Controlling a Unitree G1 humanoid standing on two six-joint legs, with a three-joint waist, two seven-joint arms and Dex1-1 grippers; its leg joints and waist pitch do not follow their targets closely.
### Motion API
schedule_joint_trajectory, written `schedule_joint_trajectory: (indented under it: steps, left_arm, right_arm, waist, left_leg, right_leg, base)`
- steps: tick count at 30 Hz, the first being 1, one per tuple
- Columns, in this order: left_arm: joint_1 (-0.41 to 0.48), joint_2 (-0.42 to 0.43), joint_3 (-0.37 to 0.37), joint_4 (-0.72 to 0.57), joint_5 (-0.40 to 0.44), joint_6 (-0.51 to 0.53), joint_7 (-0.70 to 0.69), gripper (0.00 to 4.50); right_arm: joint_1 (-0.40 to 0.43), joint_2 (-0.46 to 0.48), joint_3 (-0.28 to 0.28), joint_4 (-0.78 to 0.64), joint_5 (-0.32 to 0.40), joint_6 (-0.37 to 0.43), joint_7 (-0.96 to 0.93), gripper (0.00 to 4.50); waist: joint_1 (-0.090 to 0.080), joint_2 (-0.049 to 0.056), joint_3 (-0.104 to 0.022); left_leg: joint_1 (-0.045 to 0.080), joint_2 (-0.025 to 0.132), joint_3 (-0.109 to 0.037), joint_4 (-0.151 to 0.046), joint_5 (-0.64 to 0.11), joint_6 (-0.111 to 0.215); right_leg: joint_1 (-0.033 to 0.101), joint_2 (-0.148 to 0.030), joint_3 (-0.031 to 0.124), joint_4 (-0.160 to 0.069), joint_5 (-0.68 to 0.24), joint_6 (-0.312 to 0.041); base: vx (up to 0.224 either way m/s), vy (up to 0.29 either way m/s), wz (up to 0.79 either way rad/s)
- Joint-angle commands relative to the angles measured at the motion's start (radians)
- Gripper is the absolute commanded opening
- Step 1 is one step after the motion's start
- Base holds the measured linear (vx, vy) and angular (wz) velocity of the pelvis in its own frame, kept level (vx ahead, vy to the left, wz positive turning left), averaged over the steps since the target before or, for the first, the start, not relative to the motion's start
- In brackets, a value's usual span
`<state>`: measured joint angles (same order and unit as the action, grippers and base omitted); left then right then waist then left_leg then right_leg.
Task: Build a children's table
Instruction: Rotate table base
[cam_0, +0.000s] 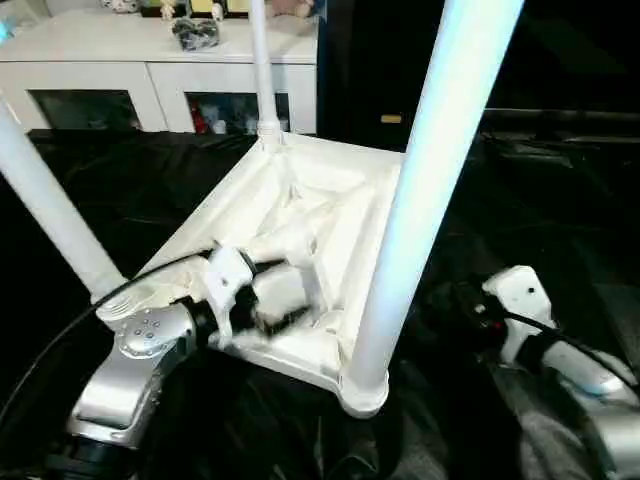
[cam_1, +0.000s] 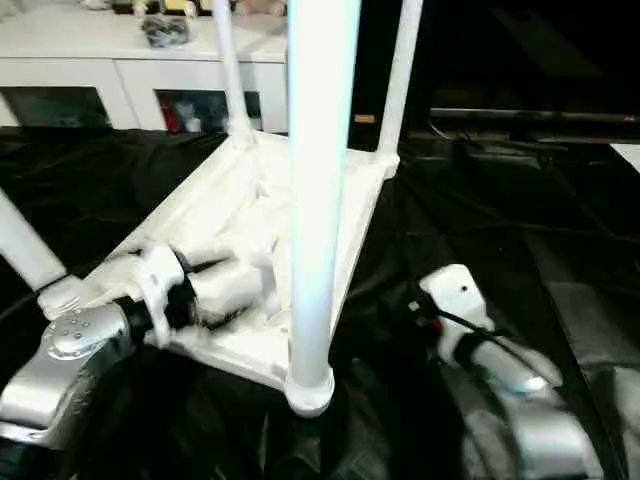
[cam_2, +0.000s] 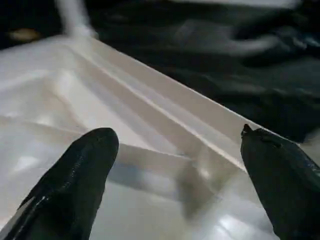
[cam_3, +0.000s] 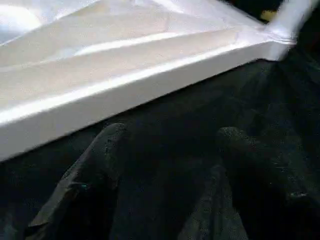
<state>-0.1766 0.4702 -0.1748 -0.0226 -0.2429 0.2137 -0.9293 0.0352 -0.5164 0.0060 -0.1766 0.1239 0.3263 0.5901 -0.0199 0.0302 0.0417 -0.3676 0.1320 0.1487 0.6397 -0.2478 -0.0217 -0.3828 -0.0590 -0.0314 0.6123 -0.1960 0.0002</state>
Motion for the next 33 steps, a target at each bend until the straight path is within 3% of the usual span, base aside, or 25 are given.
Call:
schedule_joint_trajectory:
  steps: [1,2,4,6,11,15,16,17,23,31,33]
  left_arm:
    - [-0.018,0.036,-0.034,-0.023,-0.011,0.041,-0.072,4.45]
    - [-0.024,0.051,-0.049,-0.023,-0.007,0.044,-0.096,4.45]
    - [-0.033,0.068,-0.069,-0.02,0.002,0.046,-0.132,4.45]
    - [-0.04,0.08,-0.084,-0.016,0.014,0.045,-0.156,4.45]
    - [-0.084,0.139,-0.161,0.034,0.1,0.03,-0.216,4.45]
    - [-0.111,0.139,-0.182,0.079,0.135,0.006,-0.215,4.45]
    - [-0.117,0.14,-0.187,0.089,0.141,0.006,-0.217,4.45]
    - [-0.124,0.139,-0.188,0.098,0.143,0.006,-0.218,4.45]
    - [-0.148,0.139,-0.195,0.13,0.154,0.005,-0.226,3.84]
    - [-0.151,0.142,-0.2,0.143,0.156,0.008,-0.241,3.26]
    - [-0.15,0.142,-0.203,0.145,0.163,0.009,-0.238,3.03]
  right_arm:
    - [0.007,-0.044,0.028,-0.046,0.013,0.017,0.081,3.12]
    - [0.012,-0.063,0.038,-0.054,0.018,0.021,0.107,3.12]
    - [0.016,-0.085,0.049,-0.066,0.027,0.03,0.142,3.12]
    - [0.017,-0.099,0.059,-0.072,0.037,0.039,0.17,3.12]
    - [0.024,-0.156,0.108,-0.096,0.055,0.082,0.258,3.12]
    - [0.032,-0.17,0.116,-0.105,0.06,0.098,0.278,3.12]
    - [0.034,-0.174,0.117,-0.11,0.064,0.104,0.284,3.12]
    - [0.036,-0.179,0.118,-0.114,0.065,0.109,0.288,3.12]
    - [0.051,-0.199,0.119,-0.14,0.096,0.118,0.329,3.12]
    - [0.053,-0.218,0.136,-0.14,0.082,0.101,0.344,3.12]
    - [0.049,-0.217,0.139,-0.134,0.078,0.093,0.345,3.12]
  waist:
    - [0.004,-0.003,-0.046]
    - [0.006,-0.009,-0.047]
    - [0.011,-0.003,-0.046]
    - [0.014,-0.006,-0.046]
    - [0.017,-0.01,-0.038]
    - [0.023,-0.008,-0.038]
    - [0.025,0.0,-0.039]
    - [0.024,-0.003,-0.038]
    - [0.025,-0.003,-0.038]
    - [0.025,0.0,-0.037]
    - [0.025,-0.003,-0.037]
  left_leg:
    - [0.003,0.087,-0.03,-0.098,-0.132,0.077]
    - [0.002,0.089,-0.028,-0.096,-0.099,0.095]
    - [0.007,0.091,-0.024,-0.094,-0.085,0.107]
    - [0.008,0.095,-0.022,-0.095,-0.092,0.11]
    - [0.012,0.097,-0.021,-0.102,-0.159,0.075]
    - [0.014,0.099,-0.019,-0.104,-0.174,0.051]
    - [0.016,0.099,-0.018,-0.103,-0.178,0.044]
    - [0.016,0.099,-0.015,-0.104,-0.184,0.038]
    - [0.015,0.1,-0.017,-0.106,-0.21,0.028]
    - [0.015,0.1,-0.018,-0.107,-0.215,0.027]
    - [0.014,0.101,-0.019,-0.108,-0.213,0.027]
  right_leg:
    - [0.041,-0.089,0.05,-0.068,-0.115,-0.253]
    - [0.044,-0.09,0.048,-0.065,-0.076,-0.268]
    - [0.042,-0.09,0.046,-0.064,-0.057,-0.286]
    - [0.044,-0.092,0.044,-0.061,-0.062,-0.292]
    - [0.04,-0.089,0.044,-0.071,-0.173,-0.269]
    - [0.038,-0.092,0.046,-0.076,-0.213,-0.257]
    - [0.037,-0.093,0.047,-0.074,-0.214,-0.257]
    - [0.036,-0.091,0.047,-0.076,-0.211,-0.256]
    - [0.038,-0.093,0.048,-0.078,-0.245,-0.251]
    - [0.036,-0.094,0.047,-0.08,-0.265,-0.249]
    - [0.036,-0.095,0.047,-0.079,-0.257,-0.251]
  base:
    - [0.0,0.0,0.0]
    - [0.0,0.0,0.0]
    - [0.0,0.0,0.0]
    - [0.0,0.0,0.0]
    - [0.0,0.0,0.0]
    - [0.0,0.0,0.0]
    - [0.0,0.0,0.0]
    - [0.0,0.0,0.0]
    - [0.0,0.0,0.0]
    - [0.0,0.0,0.0]
    - [0.0,0.0,0.0]
